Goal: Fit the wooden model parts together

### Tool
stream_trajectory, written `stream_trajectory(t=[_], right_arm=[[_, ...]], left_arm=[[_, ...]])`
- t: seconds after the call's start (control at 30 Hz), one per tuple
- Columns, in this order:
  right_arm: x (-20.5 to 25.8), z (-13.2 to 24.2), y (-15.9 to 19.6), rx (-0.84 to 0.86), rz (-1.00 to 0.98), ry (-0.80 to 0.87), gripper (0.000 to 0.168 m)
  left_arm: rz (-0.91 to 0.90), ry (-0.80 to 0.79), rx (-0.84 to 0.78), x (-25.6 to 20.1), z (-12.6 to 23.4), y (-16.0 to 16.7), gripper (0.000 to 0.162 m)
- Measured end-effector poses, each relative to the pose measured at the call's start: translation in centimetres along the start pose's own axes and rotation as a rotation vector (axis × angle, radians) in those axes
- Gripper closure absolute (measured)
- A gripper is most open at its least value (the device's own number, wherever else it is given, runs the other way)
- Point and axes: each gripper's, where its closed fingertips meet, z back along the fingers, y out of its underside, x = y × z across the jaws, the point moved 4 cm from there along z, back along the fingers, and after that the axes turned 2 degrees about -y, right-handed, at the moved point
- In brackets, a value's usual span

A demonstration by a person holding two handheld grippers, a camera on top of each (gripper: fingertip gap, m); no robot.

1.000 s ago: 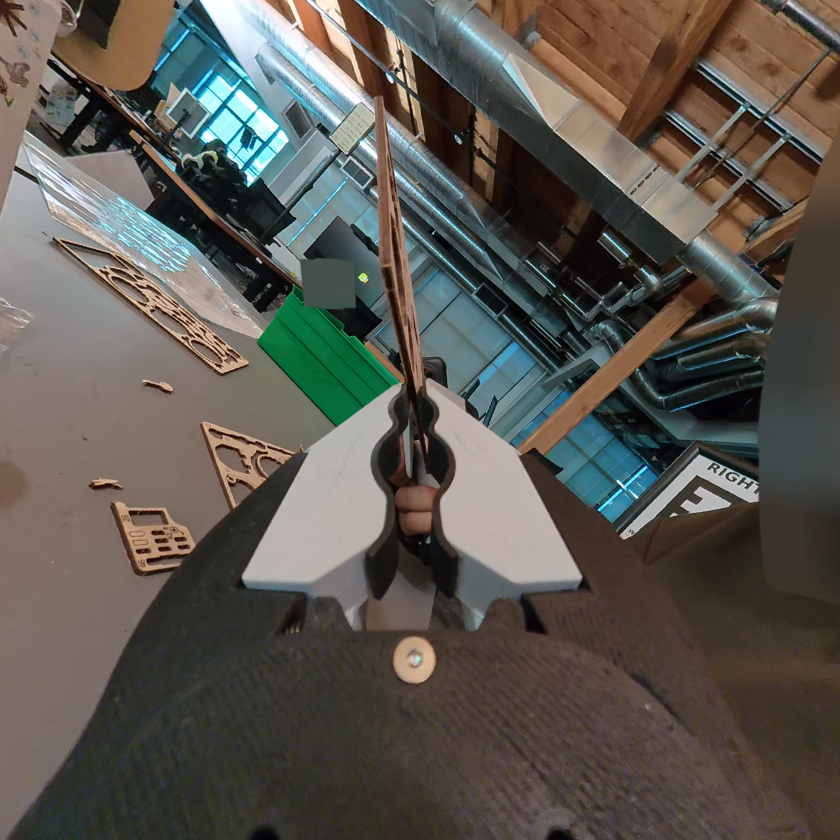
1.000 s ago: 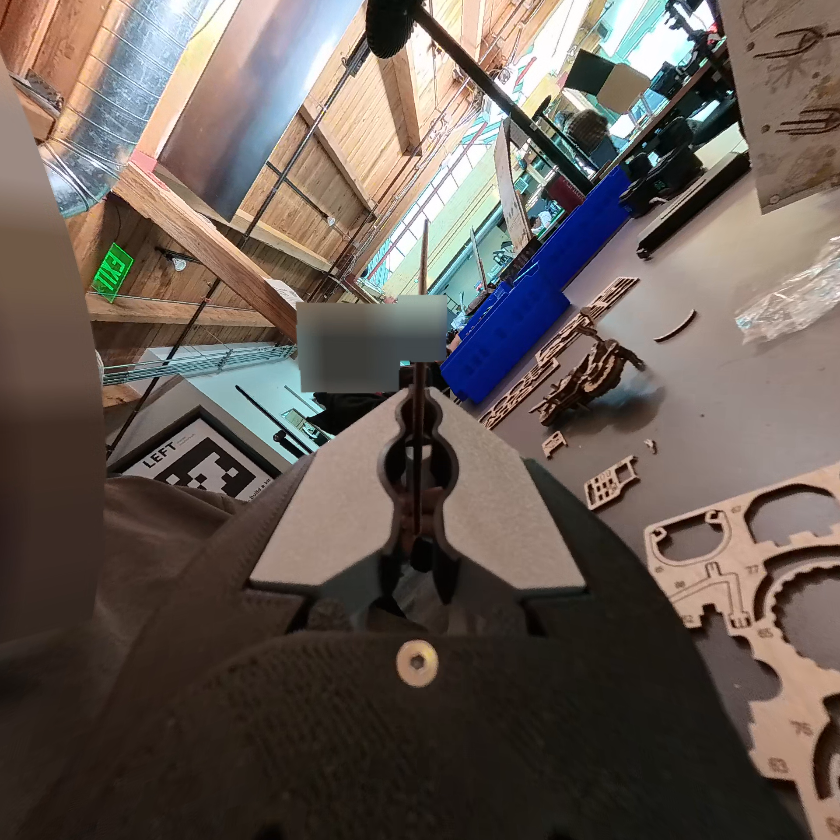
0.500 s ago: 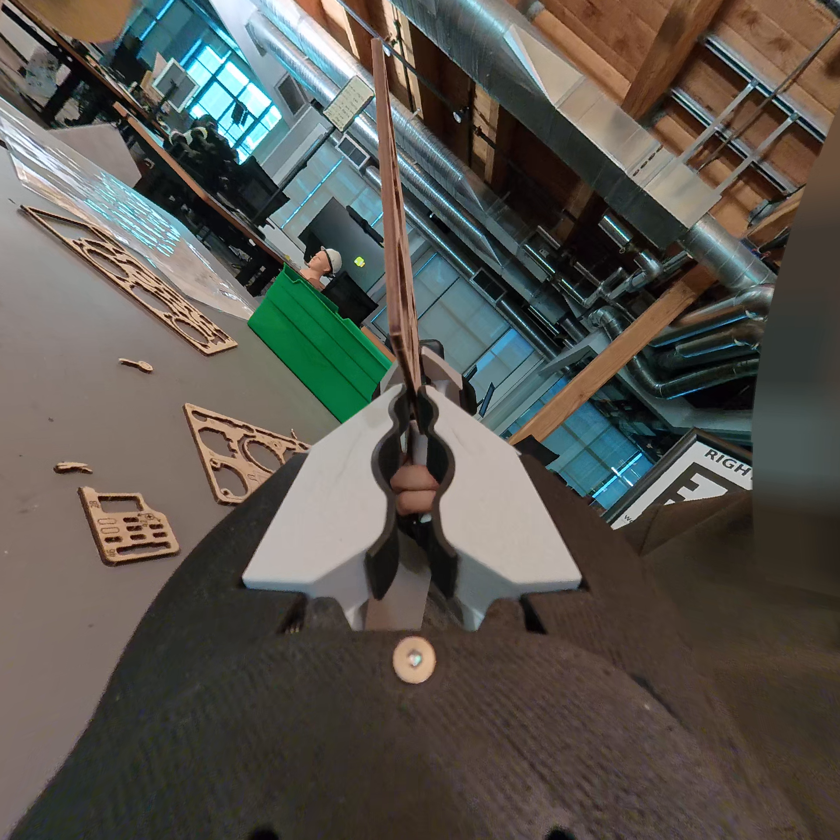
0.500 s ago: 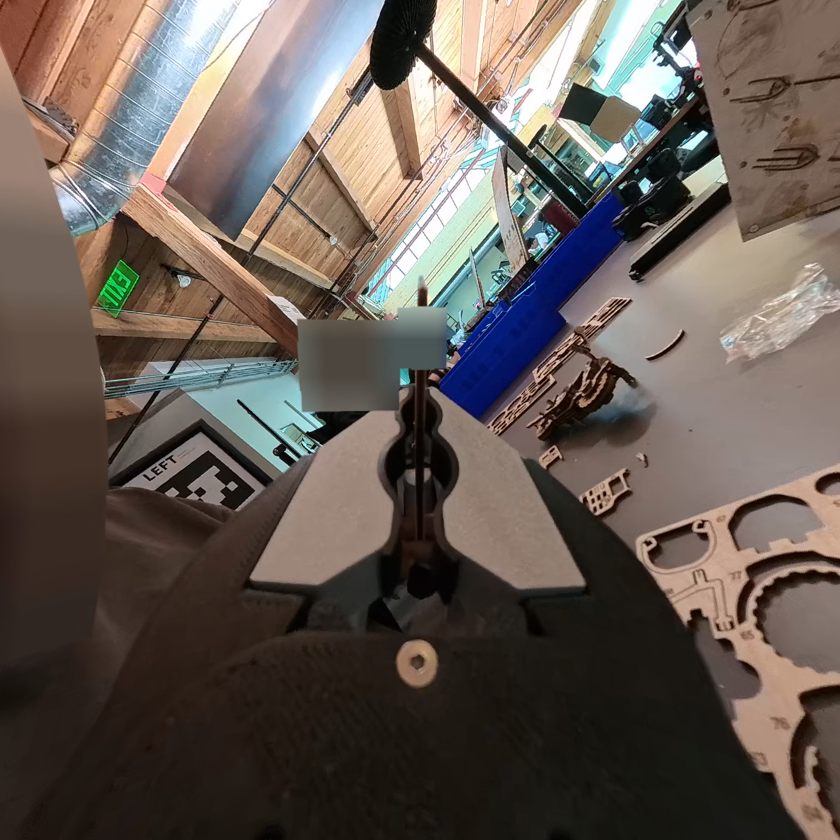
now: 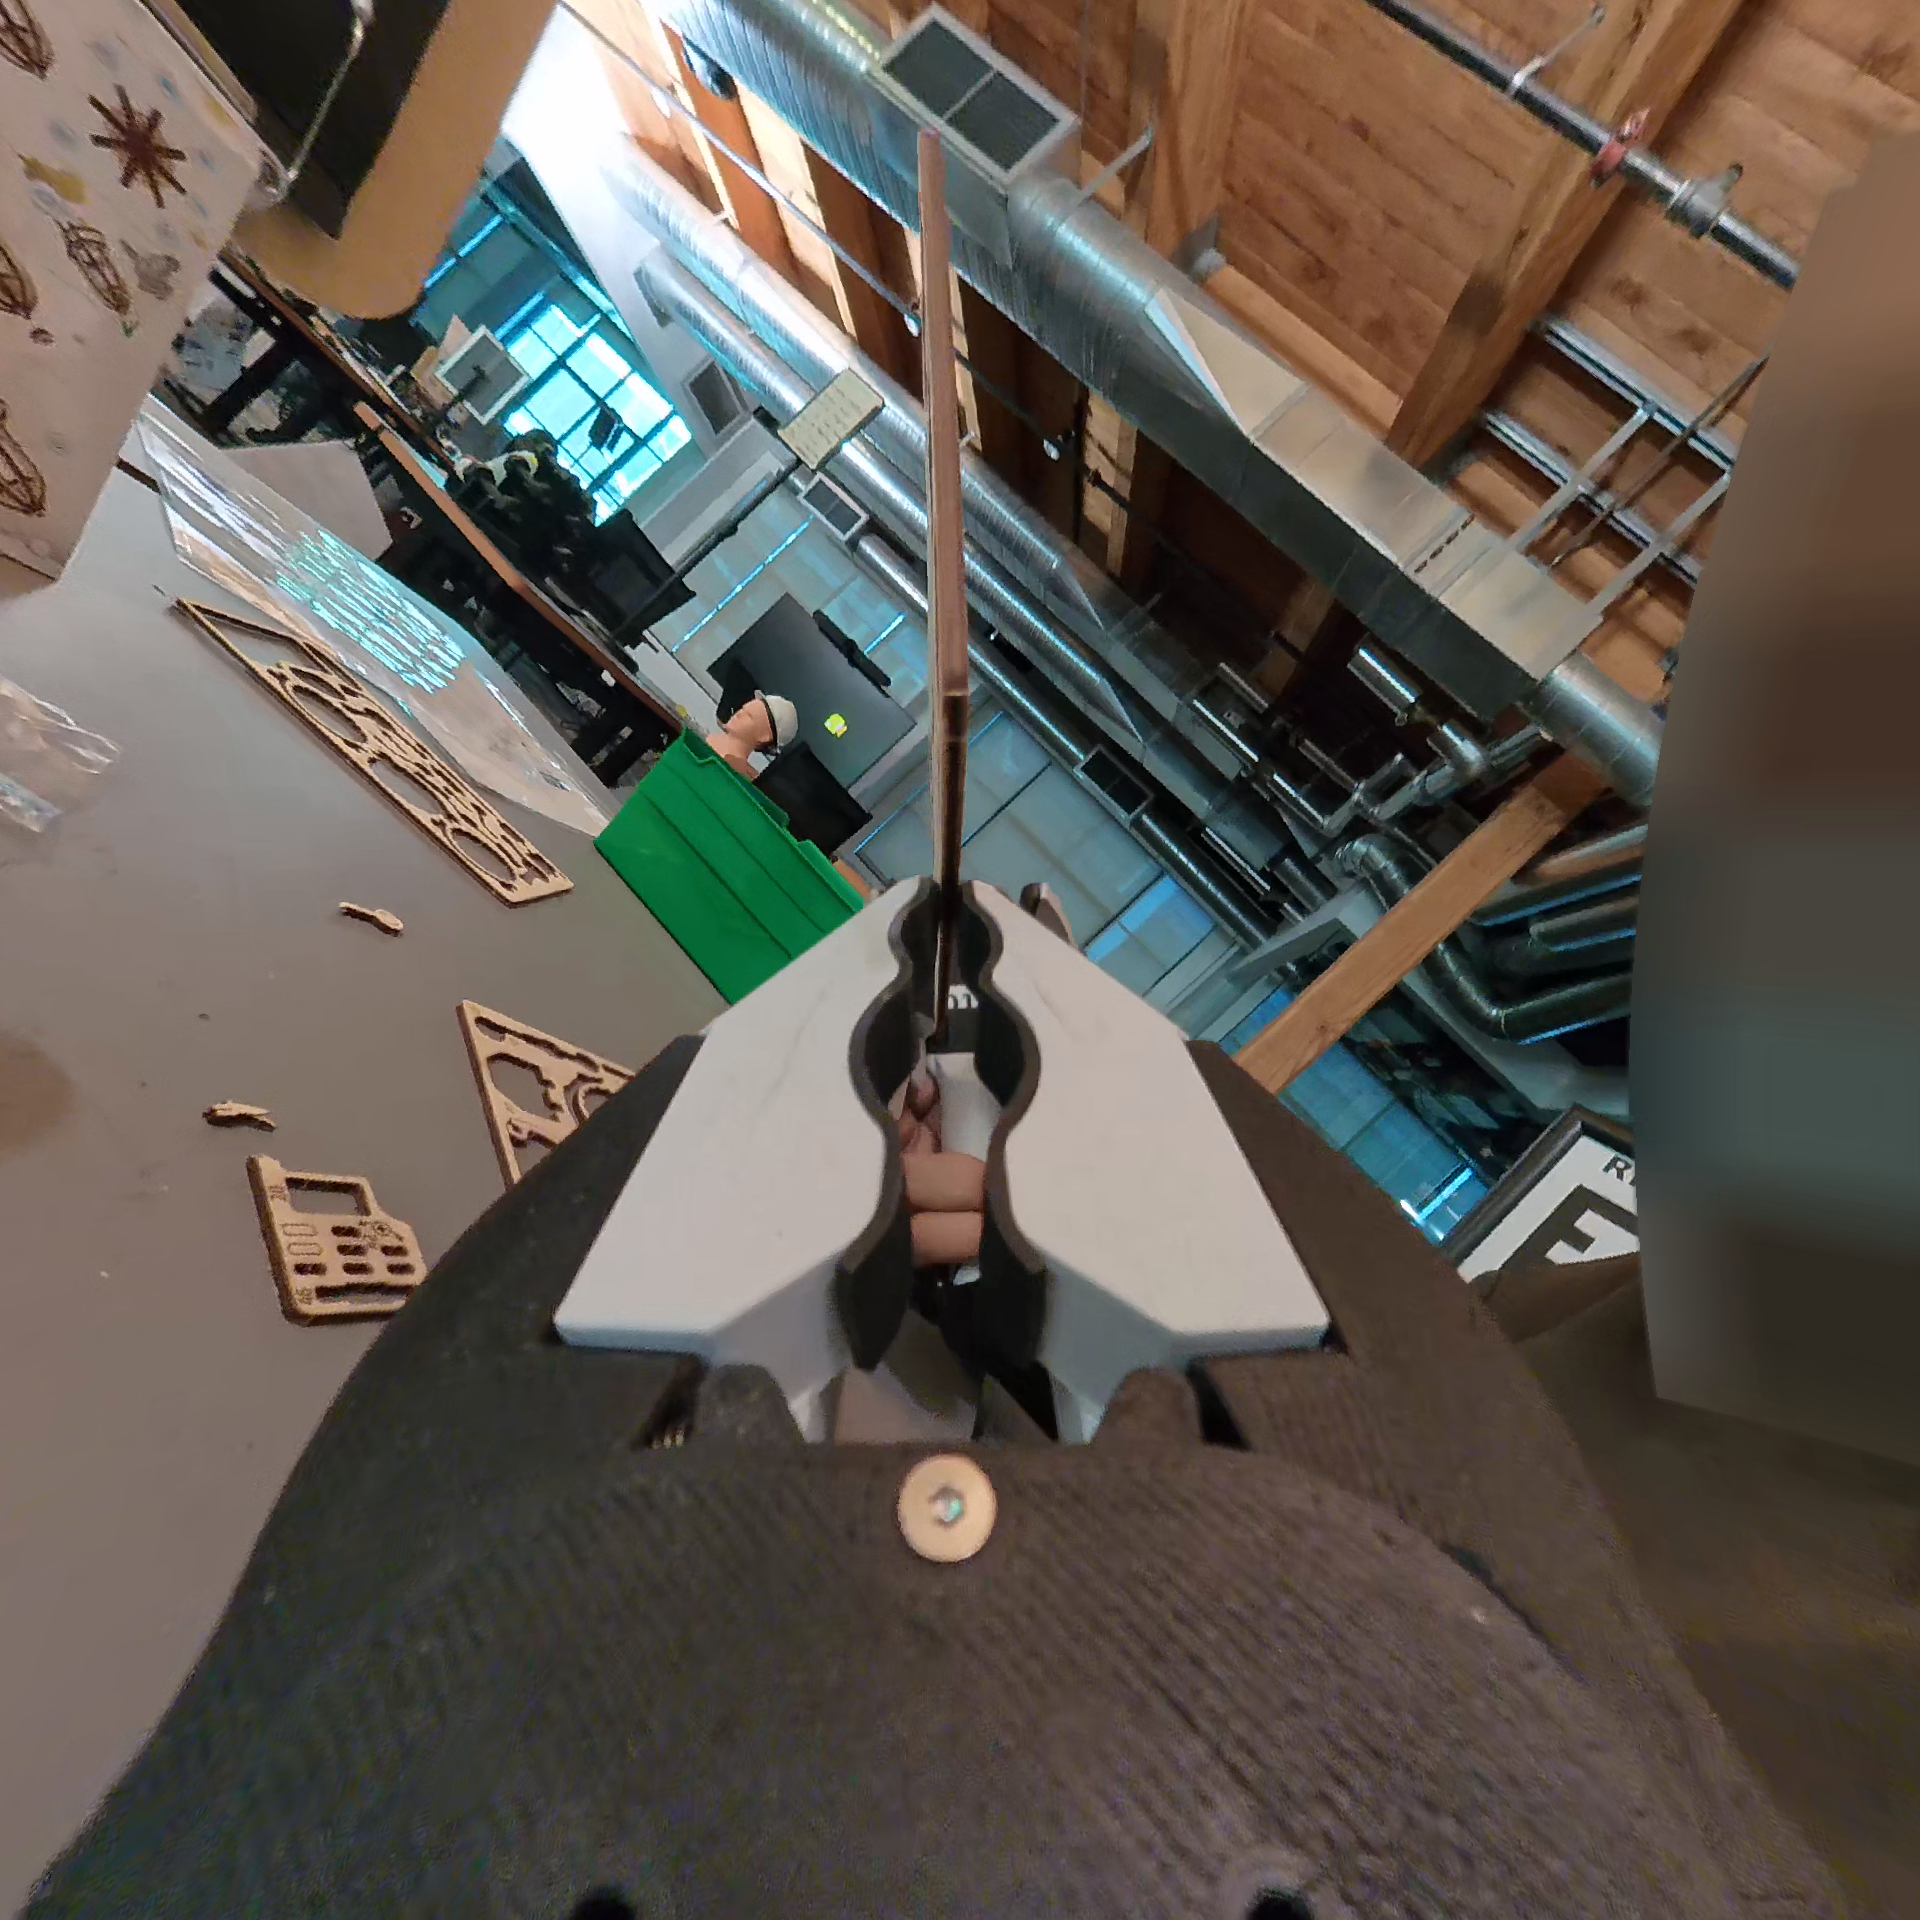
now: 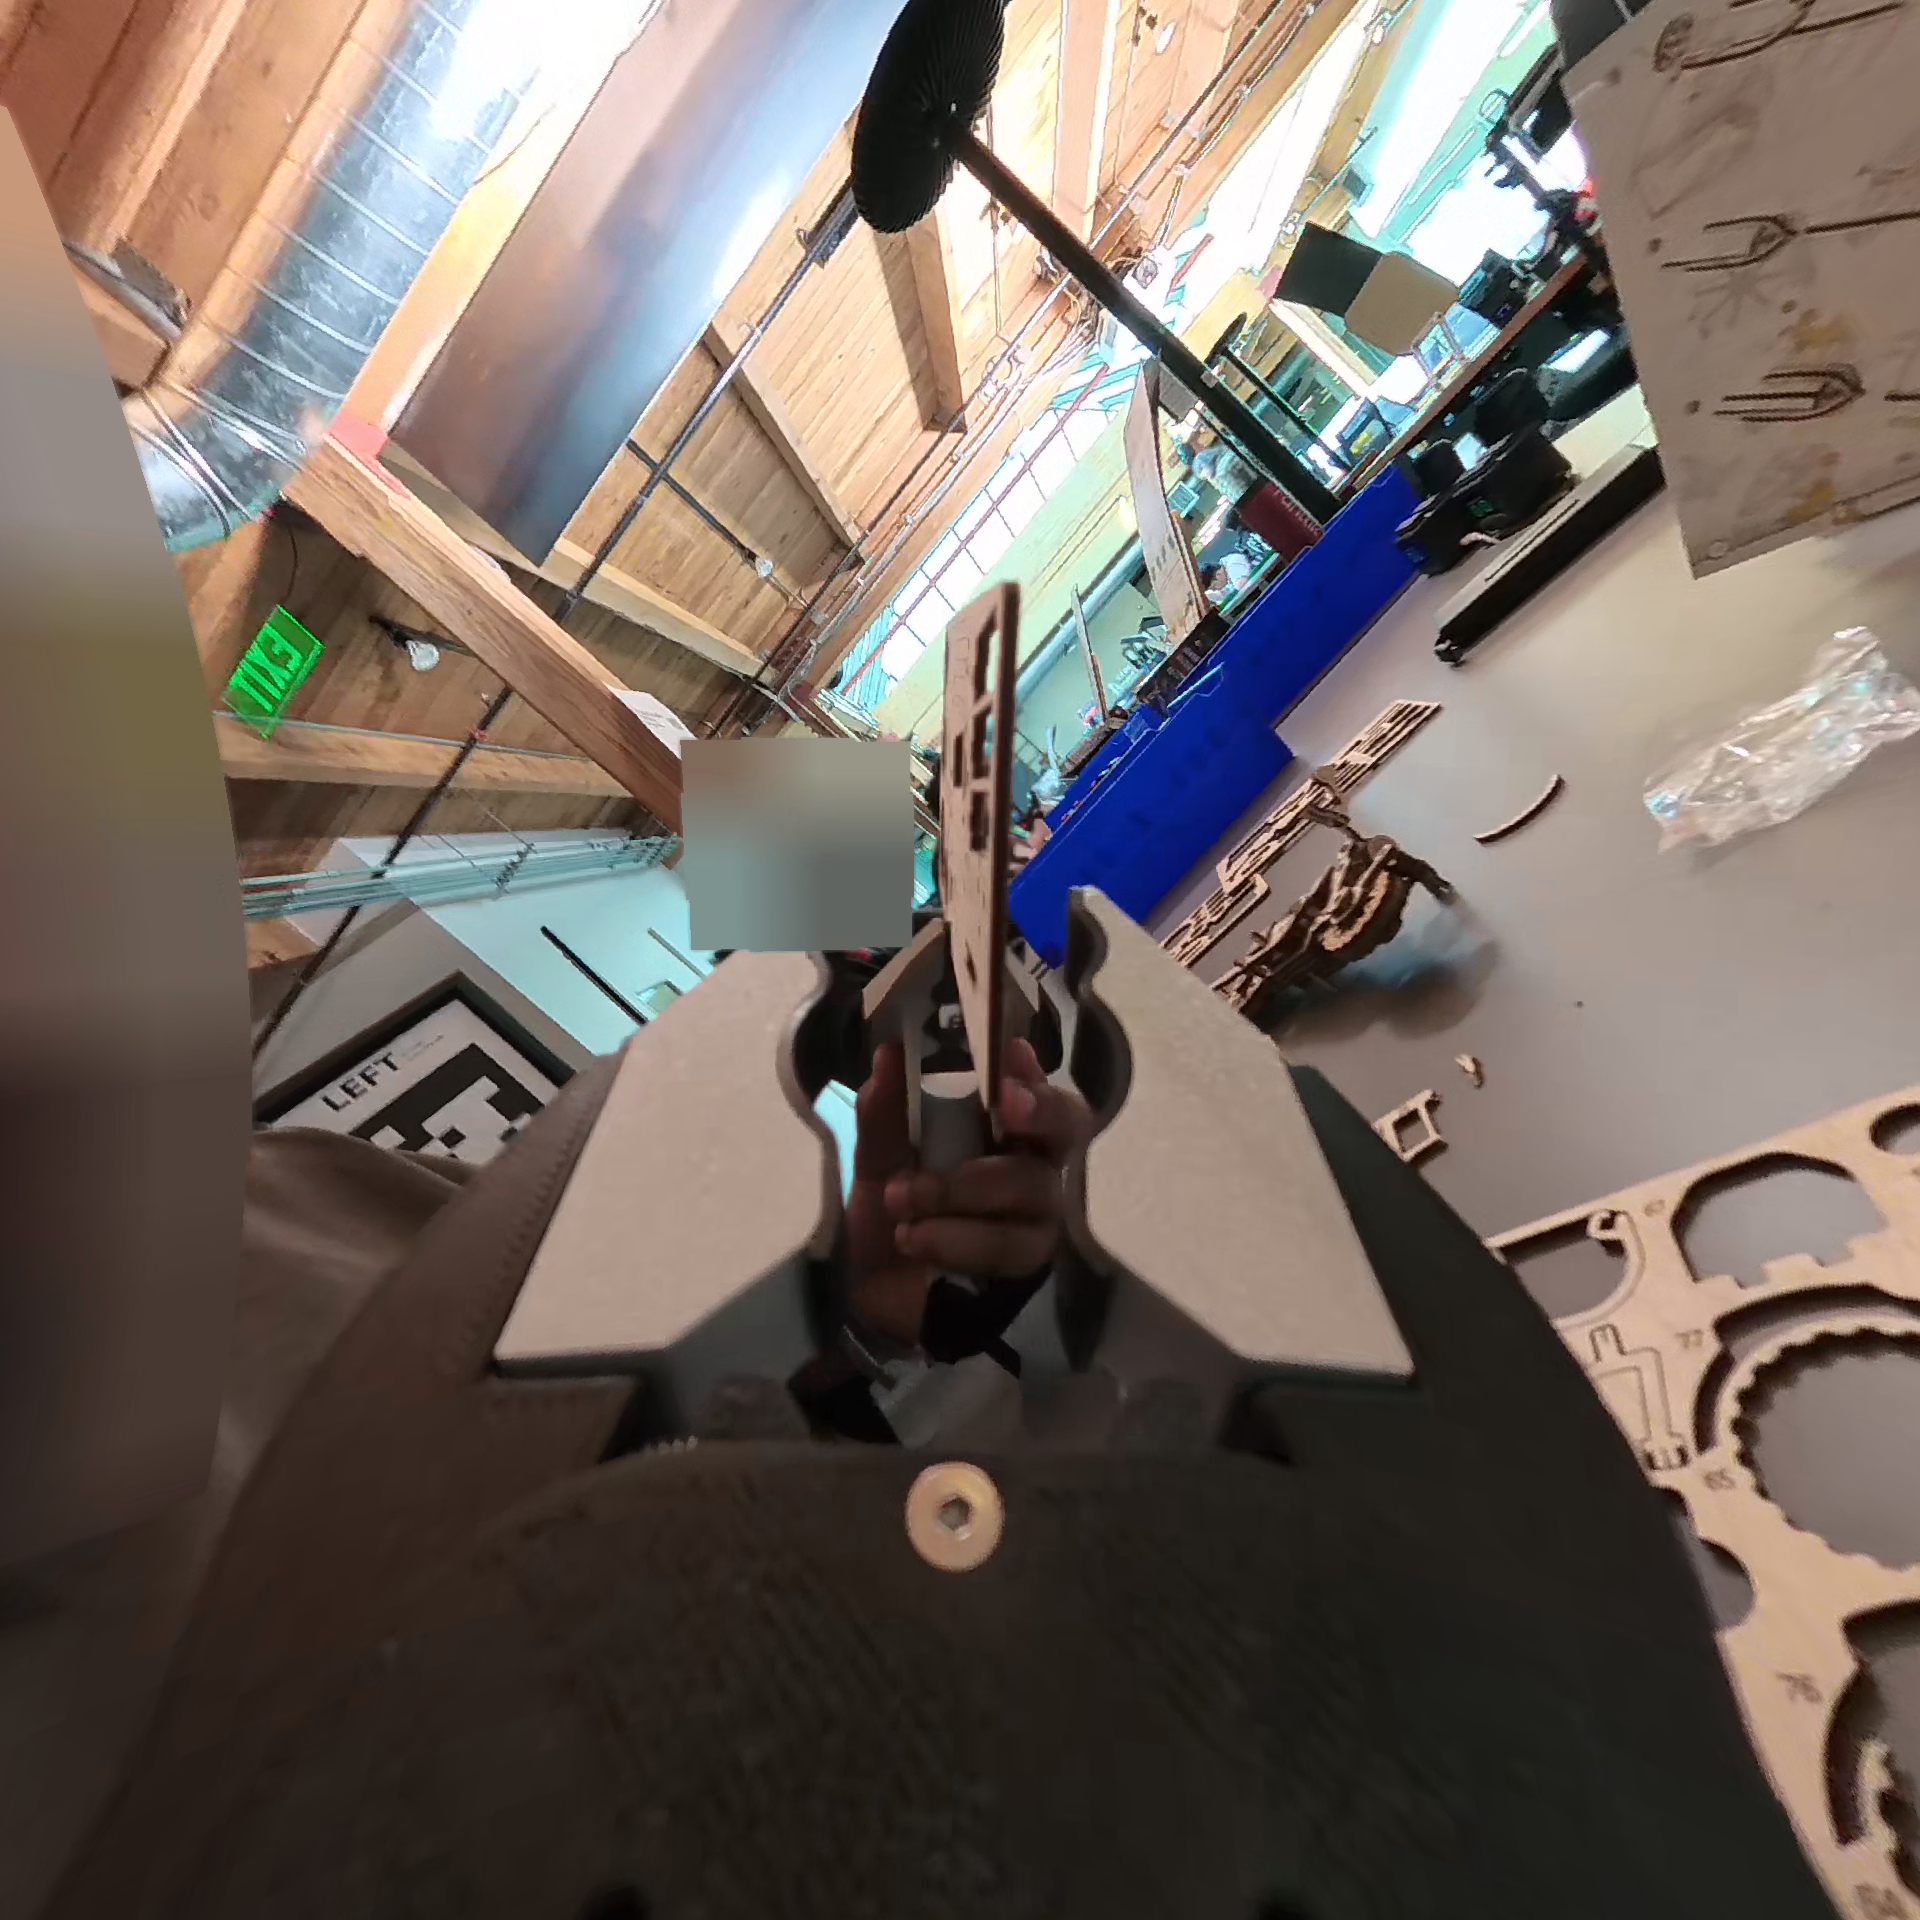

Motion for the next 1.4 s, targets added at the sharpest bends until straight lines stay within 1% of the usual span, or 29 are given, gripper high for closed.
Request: stream_trajectory(t=[0.1, 0.2, 0.27, 0.33, 0.4, 0.53, 0.8, 1.13, 1.4], right_arm=[[-0.2, -0.1, 0.3, 0.006, -0.03, -0.004, 0.128], [-0.4, -0.6, 1.1, 0.051, -0.042, 0.002, 0.129], [-0.5, -0.9, 1.7, 0.089, -0.041, 0.009, 0.137], [-0.5, -1.2, 2.3, 0.121, -0.036, 0.011, 0.14], [-0.4, -1.4, 2.6, 0.144, -0.027, 0.012, 0.147], [-0.2, -1.4, 2.7, 0.157, -0.014, 0.001, 0.168], [-0.1, -0.9, 1.7, 0.099, -0.013, -0.01, 0.168], [0.1, -0.3, 0.5, 0.013, -0.016, -0.025, 0.167], [0.4, -0.6, 0.8, 0.029, 0.009, -0.027, 0.167]], left_arm=[[0.032, 0.005, -0.025, 0.1, 0.1, -0.3, 0.162], [0.055, 0.002, -0.042, 0.3, 0.3, -0.4, 0.162], [0.065, 0.003, -0.046, 0.4, 0.3, -0.4, 0.162], [0.066, 0.002, -0.045, 0.4, 0.3, -0.4, 0.162], [0.065, 0.005, -0.041, 0.4, 0.2, -0.3, 0.162], [0.063, 0.007, -0.034, 0.3, 0.1, -0.1, 0.162], [0.058, 0.007, 0.0, 0.1, -0.2, 0.6, 0.162], [0.012, 0.002, 0.082, -0.4, -0.9, 2.4, 0.162], [0.039, 0.008, 0.121, -0.7, -1.3, 3.8, 0.162]])
